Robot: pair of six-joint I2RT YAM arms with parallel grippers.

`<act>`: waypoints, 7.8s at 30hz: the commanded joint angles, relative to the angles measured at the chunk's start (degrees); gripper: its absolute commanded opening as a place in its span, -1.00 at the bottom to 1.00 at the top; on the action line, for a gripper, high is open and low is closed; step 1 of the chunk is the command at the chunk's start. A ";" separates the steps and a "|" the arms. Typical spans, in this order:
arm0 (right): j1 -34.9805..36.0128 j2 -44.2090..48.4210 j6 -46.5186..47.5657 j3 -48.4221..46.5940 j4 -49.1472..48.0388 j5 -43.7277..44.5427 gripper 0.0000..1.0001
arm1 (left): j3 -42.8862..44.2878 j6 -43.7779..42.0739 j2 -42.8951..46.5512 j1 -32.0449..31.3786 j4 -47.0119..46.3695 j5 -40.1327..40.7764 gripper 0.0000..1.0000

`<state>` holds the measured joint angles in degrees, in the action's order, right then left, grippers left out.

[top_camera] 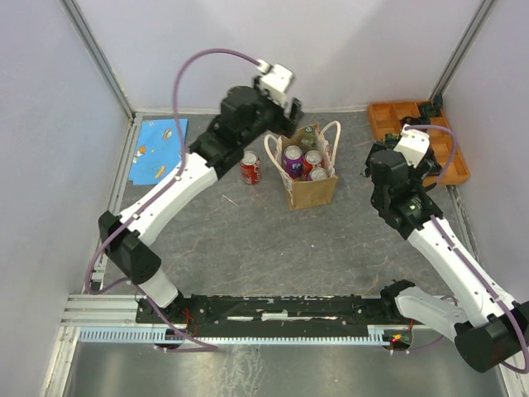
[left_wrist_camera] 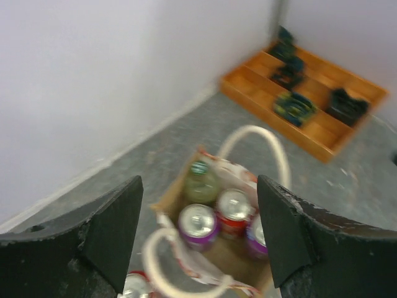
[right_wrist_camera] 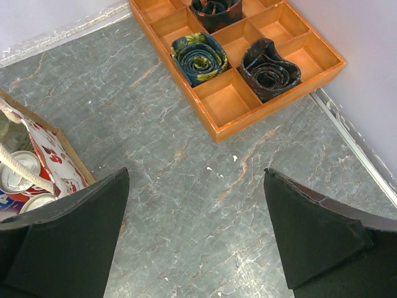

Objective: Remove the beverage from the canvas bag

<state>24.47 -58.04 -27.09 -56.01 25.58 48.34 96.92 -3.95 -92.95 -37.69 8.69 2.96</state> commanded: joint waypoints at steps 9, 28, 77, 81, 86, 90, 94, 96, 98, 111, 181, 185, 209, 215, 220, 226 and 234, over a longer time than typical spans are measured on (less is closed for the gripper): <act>-0.23 2.49 -0.74 -1.32 2.04 2.38 0.93 | -0.34 -3.44 -11.66 -6.68 4.43 -9.10 0.34; -0.26 -0.67 -0.37 -1.03 1.75 1.70 0.94 | -23.49 -8.42 -12.15 -7.51 -16.45 -14.99 0.25; -0.26 -1.65 -0.68 -0.33 0.04 -4.90 0.94 | 12.18 17.09 -28.09 -12.69 19.02 9.42 0.53; -0.30 -0.88 -1.40 0.32 0.08 -5.12 0.94 | 12.71 17.78 -29.02 -12.97 20.59 9.67 0.53; -0.31 -0.49 -2.66 0.92 0.00 -6.22 0.94 | 13.40 18.05 -30.05 -13.00 20.29 7.30 0.58; -0.30 -0.46 -3.20 1.22 0.01 -6.78 0.93 | 14.33 18.65 -30.42 -12.97 19.91 5.86 0.69; -0.30 -0.69 -3.23 1.18 -0.47 -7.15 0.93 | 14.99 19.10 -31.53 -13.02 20.31 4.97 0.77; -0.26 -1.01 -3.31 1.04 -0.74 -7.47 0.93 | 14.90 19.23 -32.03 -12.93 20.45 4.62 0.81; -0.30 -1.44 -3.31 0.91 -0.88 -7.75 0.93 | 15.08 19.24 -32.65 -13.00 20.67 4.55 0.81; -0.30 -2.82 -3.93 0.40 -0.99 -9.40 0.93 | 14.58 18.23 -31.79 -13.01 18.30 2.67 0.82; -0.35 -2.46 -2.51 0.06 -4.92 -3.69 0.94 | 37.02 0.81 -25.06 -8.59 37.37 4.66 -0.94; -0.32 -1.34 -1.62 1.03 -5.10 -1.79 0.94 | 36.80 1.27 -21.49 -6.86 34.72 6.64 -0.94; -0.40 -4.07 -1.43 2.38 -7.29 -0.07 0.95 | 23.72 7.50 -7.54 14.69 24.34 4.40 -0.94; -0.39 -5.45 -0.96 1.58 -7.59 -0.14 0.95 | 9.00 9.88 -3.66 19.45 19.14 4.43 -0.94; -0.39 -6.35 -1.22 1.43 -7.52 -0.54 0.95 | -8.53 12.15 0.97 20.77 8.50 3.46 -0.94; -0.41 -6.60 -0.73 0.80 -7.00 -0.88 0.95 | -22.14 15.14 2.84 21.98 -3.28 2.52 -0.94; -0.39 -6.41 -0.77 1.00 -6.24 -1.13 0.95 | -31.26 16.24 3.22 22.01 -13.91 3.34 -0.94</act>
<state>24.25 -64.69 -28.40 -53.01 20.18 46.78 67.42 9.67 -94.91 -15.92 10.22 5.72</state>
